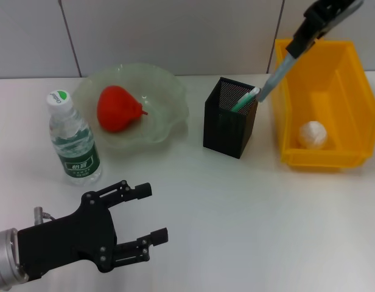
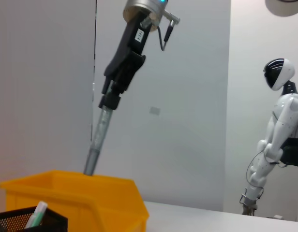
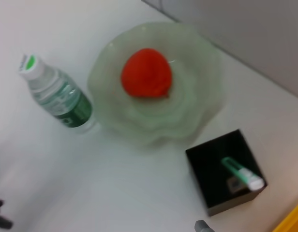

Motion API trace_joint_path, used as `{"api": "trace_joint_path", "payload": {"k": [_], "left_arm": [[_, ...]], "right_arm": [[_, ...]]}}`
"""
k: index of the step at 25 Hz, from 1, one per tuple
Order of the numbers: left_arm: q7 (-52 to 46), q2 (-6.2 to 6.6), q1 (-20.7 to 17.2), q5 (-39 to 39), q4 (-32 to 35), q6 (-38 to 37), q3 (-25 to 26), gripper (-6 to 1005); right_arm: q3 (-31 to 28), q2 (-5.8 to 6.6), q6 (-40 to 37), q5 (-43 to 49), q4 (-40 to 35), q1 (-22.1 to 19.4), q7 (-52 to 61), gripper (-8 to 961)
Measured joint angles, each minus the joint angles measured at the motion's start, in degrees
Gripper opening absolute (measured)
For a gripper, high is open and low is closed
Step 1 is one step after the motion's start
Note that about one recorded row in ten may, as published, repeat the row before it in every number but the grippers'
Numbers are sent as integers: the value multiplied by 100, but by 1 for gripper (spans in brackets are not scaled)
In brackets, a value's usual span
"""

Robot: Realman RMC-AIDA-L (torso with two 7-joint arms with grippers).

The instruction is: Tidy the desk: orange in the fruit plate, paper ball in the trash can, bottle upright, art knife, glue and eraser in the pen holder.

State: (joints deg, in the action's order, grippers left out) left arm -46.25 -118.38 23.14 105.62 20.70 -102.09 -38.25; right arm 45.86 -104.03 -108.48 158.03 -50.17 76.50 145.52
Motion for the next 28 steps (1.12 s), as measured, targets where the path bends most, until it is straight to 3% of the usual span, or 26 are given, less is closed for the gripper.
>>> {"api": "trace_joint_path", "payload": {"k": [5,15,28], "left_arm": [[9,-11,-43,-19,-42,40,33,794],[18,-18,-27,-29,-149,166,53,794],[0,-18,-28,-41,-216,301,63,794]], "right_arm": [[355,-106,375,83,40,51,26,180],[870,-540,1190,169,89,10,38,187],[1222,-784,2234,194,917,2,7,196]]}}
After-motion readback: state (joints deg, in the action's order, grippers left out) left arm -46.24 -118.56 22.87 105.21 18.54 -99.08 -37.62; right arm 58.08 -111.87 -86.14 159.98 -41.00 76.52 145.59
